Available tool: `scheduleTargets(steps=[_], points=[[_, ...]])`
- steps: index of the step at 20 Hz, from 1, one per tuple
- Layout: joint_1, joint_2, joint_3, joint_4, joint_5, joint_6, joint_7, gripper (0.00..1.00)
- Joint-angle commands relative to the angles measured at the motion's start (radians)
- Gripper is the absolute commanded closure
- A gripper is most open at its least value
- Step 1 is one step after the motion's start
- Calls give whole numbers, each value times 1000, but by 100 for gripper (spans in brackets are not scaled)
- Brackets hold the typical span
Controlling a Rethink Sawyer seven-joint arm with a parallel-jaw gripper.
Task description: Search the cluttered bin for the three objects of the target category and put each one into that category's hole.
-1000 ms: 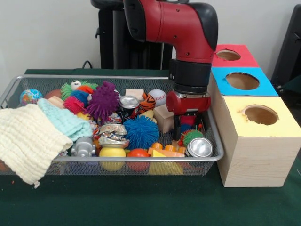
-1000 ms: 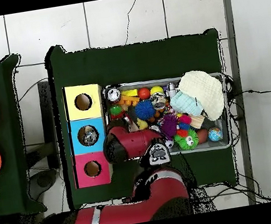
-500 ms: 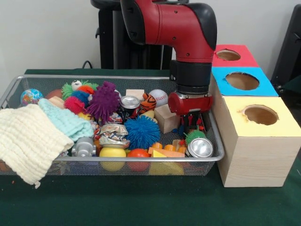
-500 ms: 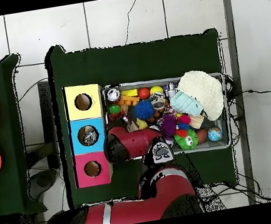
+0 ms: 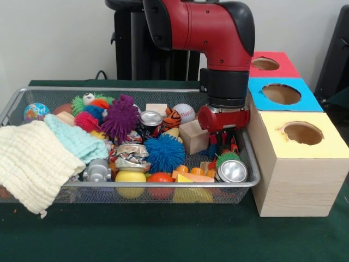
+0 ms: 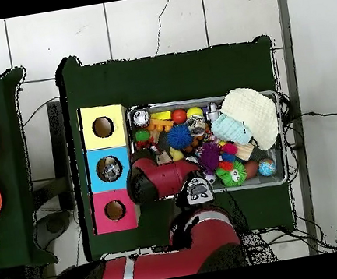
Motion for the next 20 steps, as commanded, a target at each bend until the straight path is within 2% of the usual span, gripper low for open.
scheduleTargets(steps=[1, 2, 4, 6, 9, 12, 15, 18, 20], points=[[37, 43, 158, -37, 27, -7, 205, 100], [44, 38, 151, -39, 36, 17, 201, 100], [65, -10, 116, -20, 90, 131, 208, 100], [72, -88, 82, 29, 106, 193, 214, 100], [32, -275, 100, 130, 116, 312, 209, 100], [12, -400, 109, 166, 149, 442, 195, 100], [55, -427, 46, 116, 175, 583, 190, 100], [157, -380, -90, -1, 165, 748, 226, 100], [196, -349, -147, -48, 153, 769, 257, 100]])
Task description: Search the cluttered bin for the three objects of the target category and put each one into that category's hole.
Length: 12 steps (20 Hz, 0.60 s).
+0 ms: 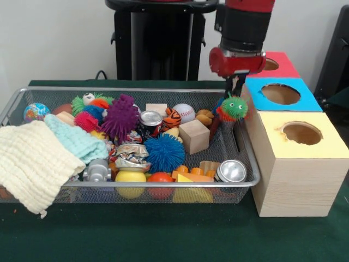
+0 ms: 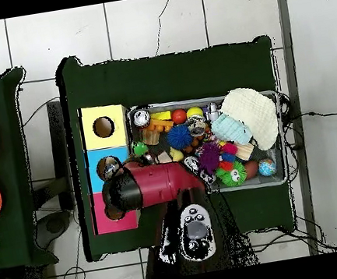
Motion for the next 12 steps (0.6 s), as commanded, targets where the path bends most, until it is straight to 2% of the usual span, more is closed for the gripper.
scheduleTargets(steps=[1, 5, 12], points=[[141, -23, -142, -150, 35, 281, 274, 100], [195, 25, -230, -209, 18, 293, 324, 100], [258, 76, -357, -263, 6, 375, 332, 100]])
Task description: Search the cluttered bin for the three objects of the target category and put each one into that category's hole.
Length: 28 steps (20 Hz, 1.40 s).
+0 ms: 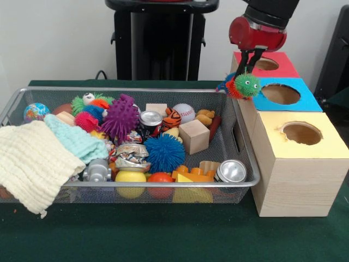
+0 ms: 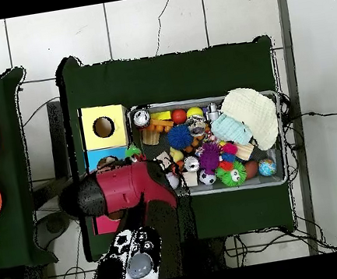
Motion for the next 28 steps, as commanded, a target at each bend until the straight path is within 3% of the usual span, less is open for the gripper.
scheduleTargets(steps=[1, 13, 21, 28], points=[[27, 72, -158, -114, 0, 159, 318, 100], [22, 56, -242, -127, -29, 89, 205, 100], [-21, 104, -197, -144, 9, -11, 213, 100], [-141, 14, -46, -67, 17, -172, 120, 100]])
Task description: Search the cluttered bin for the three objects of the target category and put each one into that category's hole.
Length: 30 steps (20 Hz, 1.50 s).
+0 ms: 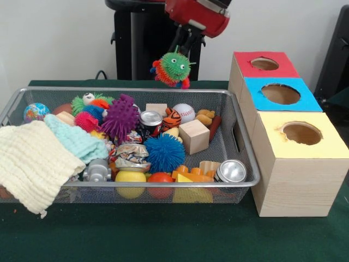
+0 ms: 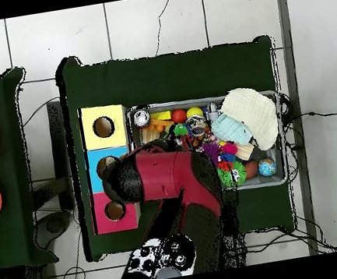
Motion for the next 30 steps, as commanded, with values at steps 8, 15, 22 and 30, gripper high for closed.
scheduleTargets(steps=[8, 15, 22, 30], points=[[-170, -71, 237, 62, -8, -185, 106, 100], [-169, -79, 237, 72, -32, -230, 116, 100], [-149, -67, 210, 43, -36, -148, 100, 0], [-139, -60, 202, 32, -36, -134, 101, 0]])
